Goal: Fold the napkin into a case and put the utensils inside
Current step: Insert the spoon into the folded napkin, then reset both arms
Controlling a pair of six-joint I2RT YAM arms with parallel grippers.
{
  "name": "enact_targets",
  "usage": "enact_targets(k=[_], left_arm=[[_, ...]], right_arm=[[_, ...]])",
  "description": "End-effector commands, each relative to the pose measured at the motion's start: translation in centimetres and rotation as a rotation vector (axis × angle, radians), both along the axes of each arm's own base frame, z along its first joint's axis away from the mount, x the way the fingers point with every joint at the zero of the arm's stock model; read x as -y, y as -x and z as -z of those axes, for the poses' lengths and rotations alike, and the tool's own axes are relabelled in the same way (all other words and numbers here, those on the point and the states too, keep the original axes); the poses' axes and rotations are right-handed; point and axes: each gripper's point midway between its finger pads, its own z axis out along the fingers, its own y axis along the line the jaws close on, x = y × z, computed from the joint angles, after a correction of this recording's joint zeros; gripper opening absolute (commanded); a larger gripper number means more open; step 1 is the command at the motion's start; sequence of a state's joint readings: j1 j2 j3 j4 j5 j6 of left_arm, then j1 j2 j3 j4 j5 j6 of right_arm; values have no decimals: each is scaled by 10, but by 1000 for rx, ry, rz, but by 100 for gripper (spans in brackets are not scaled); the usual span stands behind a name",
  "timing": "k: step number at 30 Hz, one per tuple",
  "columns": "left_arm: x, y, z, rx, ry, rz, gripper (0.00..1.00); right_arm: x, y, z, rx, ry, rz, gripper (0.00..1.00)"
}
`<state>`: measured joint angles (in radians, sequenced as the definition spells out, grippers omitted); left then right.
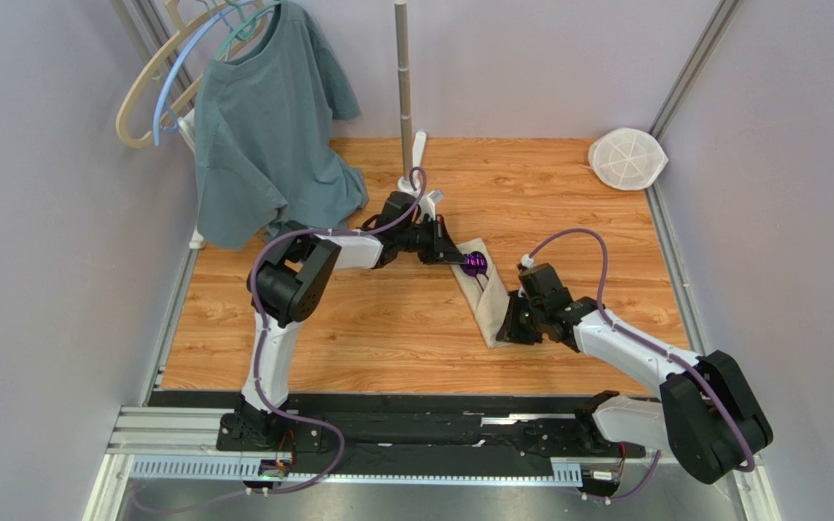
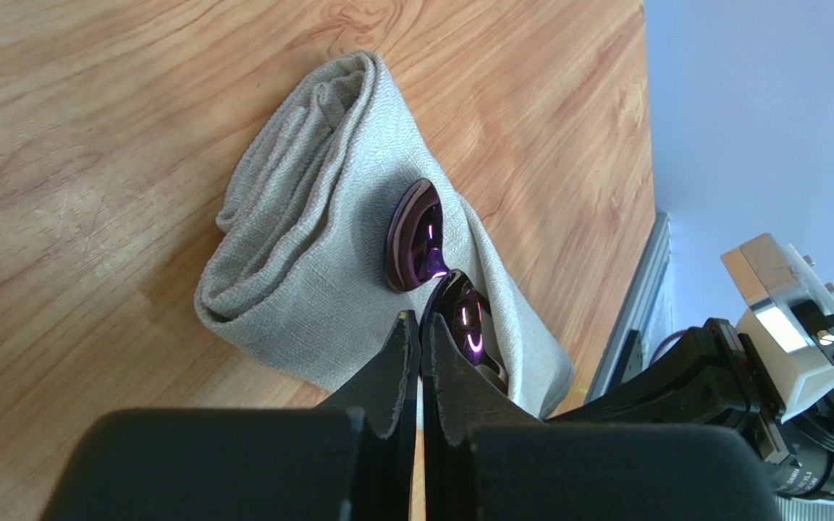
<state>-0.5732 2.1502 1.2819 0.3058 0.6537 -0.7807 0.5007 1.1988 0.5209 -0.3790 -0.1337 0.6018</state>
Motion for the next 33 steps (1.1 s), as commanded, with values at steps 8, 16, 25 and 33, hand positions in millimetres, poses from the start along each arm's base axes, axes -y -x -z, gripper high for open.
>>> enact_targets(k=[8,16,25,33], left_arm=[[1,-4,-21,46,-117,51,54],[-40,-13,-101,212,-332,1,72],[-63,91,-216,517,-278,-50,77],[-64,247,-217,571,169,49,74]], right_arm=[[-2,-3,0,17,-14,-1,0],[1,-11,-20,58,1,15,0],[16,-19,-106,207,55,14,28],[8,-3,-173,452,-134,-15,70]])
